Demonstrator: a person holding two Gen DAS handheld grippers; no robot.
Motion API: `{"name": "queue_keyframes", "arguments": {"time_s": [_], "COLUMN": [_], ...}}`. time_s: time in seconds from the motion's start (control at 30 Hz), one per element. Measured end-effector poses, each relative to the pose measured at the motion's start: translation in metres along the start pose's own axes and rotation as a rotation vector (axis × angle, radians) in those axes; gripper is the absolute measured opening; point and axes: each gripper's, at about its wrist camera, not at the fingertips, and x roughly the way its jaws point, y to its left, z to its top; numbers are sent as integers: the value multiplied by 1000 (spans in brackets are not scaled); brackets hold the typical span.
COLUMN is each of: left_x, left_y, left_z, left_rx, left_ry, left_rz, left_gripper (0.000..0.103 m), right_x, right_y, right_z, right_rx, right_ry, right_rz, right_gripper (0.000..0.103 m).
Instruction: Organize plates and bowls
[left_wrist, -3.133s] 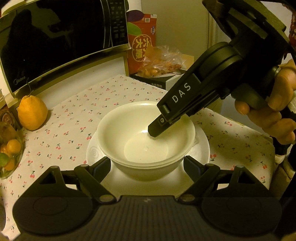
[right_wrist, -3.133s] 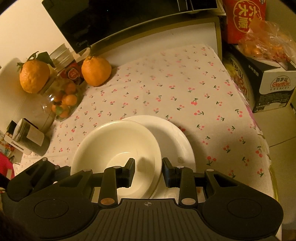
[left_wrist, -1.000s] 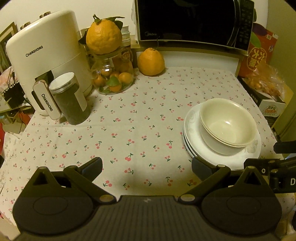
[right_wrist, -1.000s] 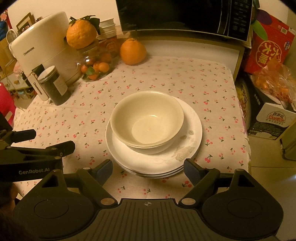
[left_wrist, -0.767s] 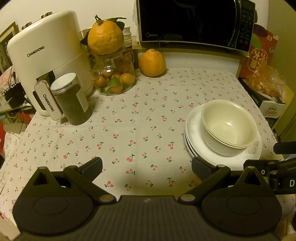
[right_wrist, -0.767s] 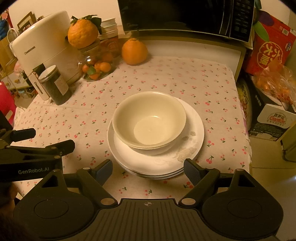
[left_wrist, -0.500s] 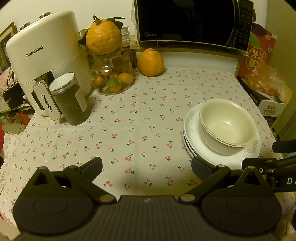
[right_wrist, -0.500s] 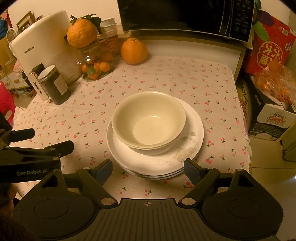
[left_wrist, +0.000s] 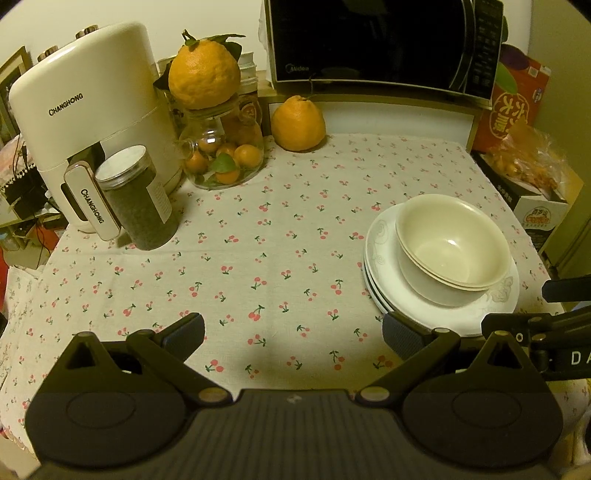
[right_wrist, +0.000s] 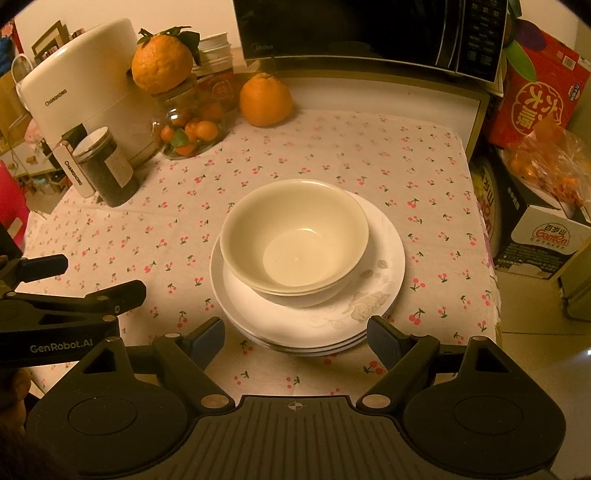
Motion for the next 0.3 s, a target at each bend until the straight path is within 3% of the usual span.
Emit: {"name": "queue_keyframes", "arguments": {"time_s": [0.3], "left_x": [2], "left_y": [2], "left_z": [2], "left_rx": [14], "left_ry": [8], "left_rz": [-24], "left_gripper": [102], "right_x": [-1], "right_y": [0], "right_z": [0], "right_rx": [2], "right_ry": [0], "right_rz": [-6], "right_gripper": [86]}}
